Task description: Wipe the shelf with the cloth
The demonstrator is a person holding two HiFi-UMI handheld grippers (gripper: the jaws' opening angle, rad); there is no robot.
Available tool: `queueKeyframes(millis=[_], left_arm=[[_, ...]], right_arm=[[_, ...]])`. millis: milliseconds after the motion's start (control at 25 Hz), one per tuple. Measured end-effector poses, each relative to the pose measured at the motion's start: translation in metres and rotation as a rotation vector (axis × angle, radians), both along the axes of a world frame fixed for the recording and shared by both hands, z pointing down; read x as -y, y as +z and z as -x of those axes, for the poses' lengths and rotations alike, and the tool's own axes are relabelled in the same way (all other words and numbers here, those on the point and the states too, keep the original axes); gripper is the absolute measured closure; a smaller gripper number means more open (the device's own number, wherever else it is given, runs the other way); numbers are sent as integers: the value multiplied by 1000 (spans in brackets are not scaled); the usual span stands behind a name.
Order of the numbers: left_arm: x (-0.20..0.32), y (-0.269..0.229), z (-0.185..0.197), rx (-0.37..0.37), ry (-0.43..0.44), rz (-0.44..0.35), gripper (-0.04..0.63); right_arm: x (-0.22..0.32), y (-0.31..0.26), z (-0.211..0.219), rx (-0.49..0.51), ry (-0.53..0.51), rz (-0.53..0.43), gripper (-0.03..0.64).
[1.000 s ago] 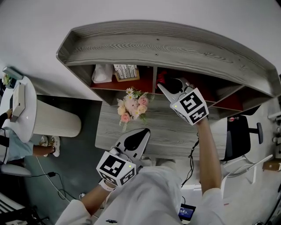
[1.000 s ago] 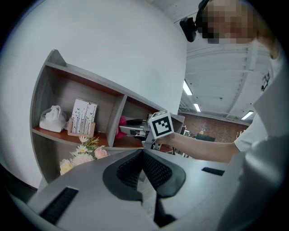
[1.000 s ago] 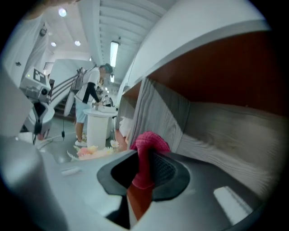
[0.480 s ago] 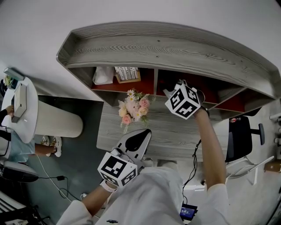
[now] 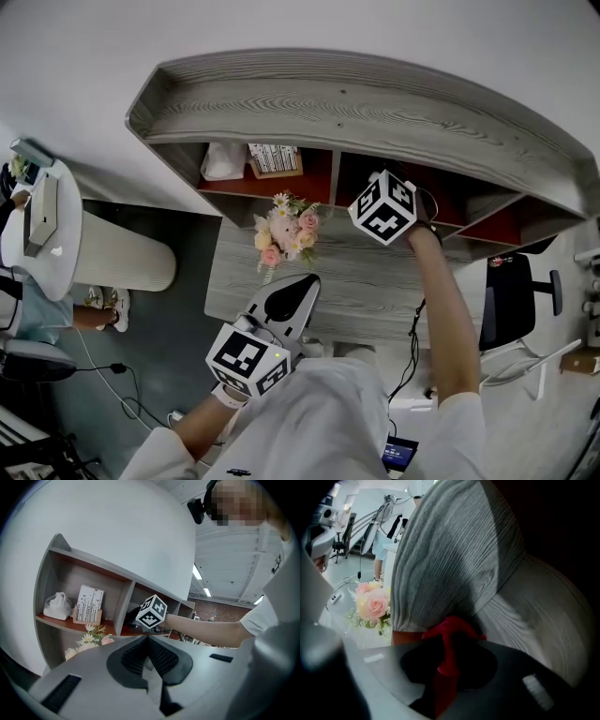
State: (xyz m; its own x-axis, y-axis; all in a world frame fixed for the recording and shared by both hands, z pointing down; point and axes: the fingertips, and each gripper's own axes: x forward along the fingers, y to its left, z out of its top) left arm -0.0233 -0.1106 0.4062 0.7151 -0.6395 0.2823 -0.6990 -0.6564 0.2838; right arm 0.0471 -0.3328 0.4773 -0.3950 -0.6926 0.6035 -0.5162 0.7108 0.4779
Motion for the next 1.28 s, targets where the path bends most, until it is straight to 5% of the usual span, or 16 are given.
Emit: queueKeyframes(millis=[480,800,1280], left_arm=[[-15,-1,-9,-22,43,-3,589],[-23,-4,-16,-33,83,-10,589],[-29,-7,8,-57,44,-16,589]], right_arm=[[-13,7,-97,-77,304,15,535],[-20,8,-177,-85,626,14,535],[-47,10,-206,-25,884,54,535]])
